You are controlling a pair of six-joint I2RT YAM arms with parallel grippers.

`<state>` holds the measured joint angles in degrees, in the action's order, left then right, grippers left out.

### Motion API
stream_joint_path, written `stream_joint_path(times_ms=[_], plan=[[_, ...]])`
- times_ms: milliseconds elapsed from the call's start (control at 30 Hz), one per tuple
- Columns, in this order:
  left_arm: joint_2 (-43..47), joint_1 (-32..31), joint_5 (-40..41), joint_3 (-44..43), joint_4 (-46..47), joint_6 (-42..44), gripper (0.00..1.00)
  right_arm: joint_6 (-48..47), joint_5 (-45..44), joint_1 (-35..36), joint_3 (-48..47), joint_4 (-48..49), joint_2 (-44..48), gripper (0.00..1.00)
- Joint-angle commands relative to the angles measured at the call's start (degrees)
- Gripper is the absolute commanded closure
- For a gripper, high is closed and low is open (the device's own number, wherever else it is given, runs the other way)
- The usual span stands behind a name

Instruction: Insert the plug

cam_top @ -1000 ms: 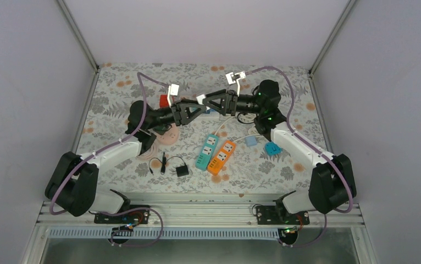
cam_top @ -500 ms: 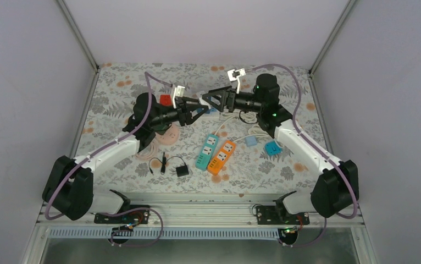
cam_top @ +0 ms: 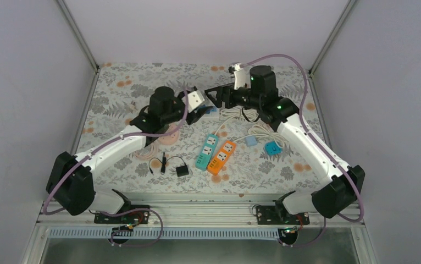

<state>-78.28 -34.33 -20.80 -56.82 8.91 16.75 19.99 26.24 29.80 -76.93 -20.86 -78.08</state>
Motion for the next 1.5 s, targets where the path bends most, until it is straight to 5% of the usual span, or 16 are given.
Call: stream_joint_path(times_ms=[0,667,867,1000,1200,1467], plan=[[-2.31,-2.80,7.68,-2.89,-2.57,12.58,0.53,-1.87,-6.07,2.43,-3.51,-5.66,-2.69,0.19],[0.06,-3.55,7.68,0.70,-0.31,13.47,0.52,-1.52,-10.41,4.52,-3.18,-7.54,-5.88,0.44],[0.42,-3.55,8.33,1.33,0.86,13.00,0.52,-1.36,-13.51,4.56,-3.53,-8.59,-6.99,0.40],[0.59,-3.55,8.23,1.49,1.10,12.44,0.51,-1.36,-13.49,4.63,-3.19,-8.29,-7.44,0.61],[0.88,-3.57,9.90,0.79,1.15,9.45,0.29,-1.87,-13.61,4.65,-3.67,-7.30,-7.90,0.79],[6.45,-3.39,18.39,4.88,5.66,4.29,0.08,-3.78,-17.84,4.33,-5.28,-6.10,-8.93,0.80]])
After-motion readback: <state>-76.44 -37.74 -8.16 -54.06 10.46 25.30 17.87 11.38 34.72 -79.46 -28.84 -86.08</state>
